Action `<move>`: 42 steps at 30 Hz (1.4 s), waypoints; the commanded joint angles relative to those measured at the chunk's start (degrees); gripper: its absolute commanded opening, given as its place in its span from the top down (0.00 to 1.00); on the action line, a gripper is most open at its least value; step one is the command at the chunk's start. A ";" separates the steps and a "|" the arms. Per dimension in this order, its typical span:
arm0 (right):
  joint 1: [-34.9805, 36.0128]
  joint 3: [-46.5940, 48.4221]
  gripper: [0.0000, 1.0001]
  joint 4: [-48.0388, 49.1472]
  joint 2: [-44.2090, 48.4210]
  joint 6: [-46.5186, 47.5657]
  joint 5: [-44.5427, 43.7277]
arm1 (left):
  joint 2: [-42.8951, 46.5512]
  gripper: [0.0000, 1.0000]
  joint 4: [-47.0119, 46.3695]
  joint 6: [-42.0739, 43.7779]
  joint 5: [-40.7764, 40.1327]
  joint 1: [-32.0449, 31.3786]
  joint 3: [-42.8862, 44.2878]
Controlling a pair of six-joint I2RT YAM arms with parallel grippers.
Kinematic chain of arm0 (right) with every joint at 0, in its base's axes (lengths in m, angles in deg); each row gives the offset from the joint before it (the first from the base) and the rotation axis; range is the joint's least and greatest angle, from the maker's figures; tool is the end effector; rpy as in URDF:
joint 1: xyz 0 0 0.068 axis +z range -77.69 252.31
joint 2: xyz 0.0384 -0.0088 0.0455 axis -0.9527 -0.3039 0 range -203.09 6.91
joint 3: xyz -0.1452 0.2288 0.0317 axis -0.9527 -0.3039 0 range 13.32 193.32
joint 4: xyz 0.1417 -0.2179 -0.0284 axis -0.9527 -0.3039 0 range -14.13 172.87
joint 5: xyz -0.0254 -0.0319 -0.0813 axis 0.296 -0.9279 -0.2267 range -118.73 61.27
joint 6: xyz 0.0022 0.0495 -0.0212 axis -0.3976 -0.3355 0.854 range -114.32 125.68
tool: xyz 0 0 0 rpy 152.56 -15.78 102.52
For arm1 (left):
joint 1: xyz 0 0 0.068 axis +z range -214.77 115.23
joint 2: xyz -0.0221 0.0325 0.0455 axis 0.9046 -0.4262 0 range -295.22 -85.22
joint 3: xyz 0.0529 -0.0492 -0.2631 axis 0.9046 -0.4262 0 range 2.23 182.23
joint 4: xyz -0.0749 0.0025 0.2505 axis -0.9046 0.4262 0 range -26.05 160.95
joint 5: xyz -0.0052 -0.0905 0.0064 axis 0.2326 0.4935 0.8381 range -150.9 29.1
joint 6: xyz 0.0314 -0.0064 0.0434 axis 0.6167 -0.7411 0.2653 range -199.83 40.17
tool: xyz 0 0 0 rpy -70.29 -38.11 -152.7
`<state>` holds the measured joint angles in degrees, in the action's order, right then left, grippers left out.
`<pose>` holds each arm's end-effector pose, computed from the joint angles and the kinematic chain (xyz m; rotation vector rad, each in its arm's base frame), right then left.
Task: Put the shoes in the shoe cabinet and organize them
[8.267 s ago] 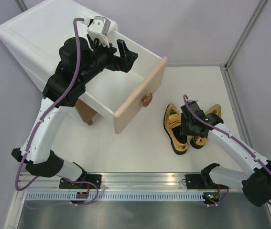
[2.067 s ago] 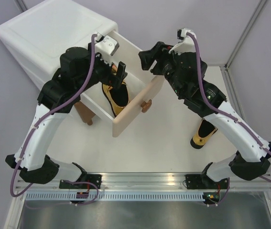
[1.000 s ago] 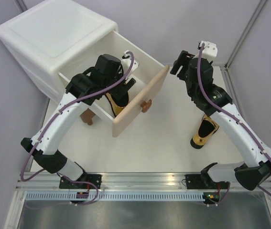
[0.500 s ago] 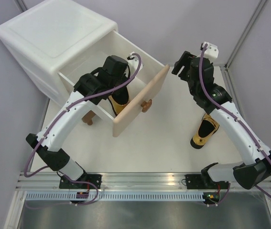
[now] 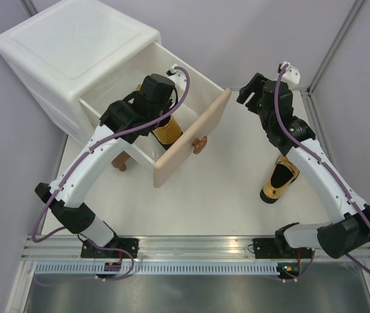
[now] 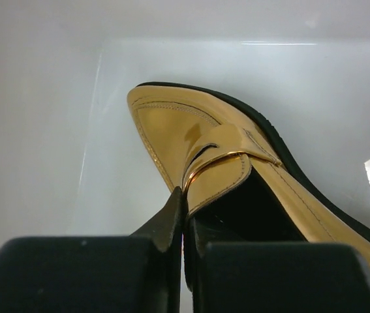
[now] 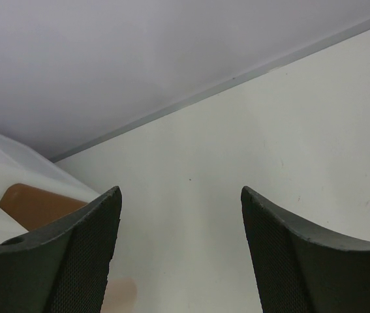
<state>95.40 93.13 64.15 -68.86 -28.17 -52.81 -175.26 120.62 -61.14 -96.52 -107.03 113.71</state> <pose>0.2801 0.1037 0.4196 0.4616 1.7565 0.3233 0.2436 -0.1933 0.4635 0.7489 1.9482 0.4296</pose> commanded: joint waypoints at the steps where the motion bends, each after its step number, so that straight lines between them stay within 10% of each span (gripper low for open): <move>1: -0.85 -0.79 0.22 3.43 1.06 -2.19 2.01 | 2.32 0.98 0.46 -2.26 -8.32 -0.19 2.42; 29: -4.37 -5.28 0.23 5.45 2.73 -4.39 5.44 | -2.78 0.98 20.85 -17.11 -21.52 -4.06 9.02; 42: -4.37 -7.12 0.23 5.10 4.13 -4.30 6.32 | 1.97 0.98 11.46 -9.13 -18.35 -4.15 -3.02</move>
<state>91.20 86.67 67.85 -66.76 -32.08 -46.88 -176.61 135.96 -74.42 -114.37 -111.82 113.39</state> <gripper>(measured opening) 0.774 0.037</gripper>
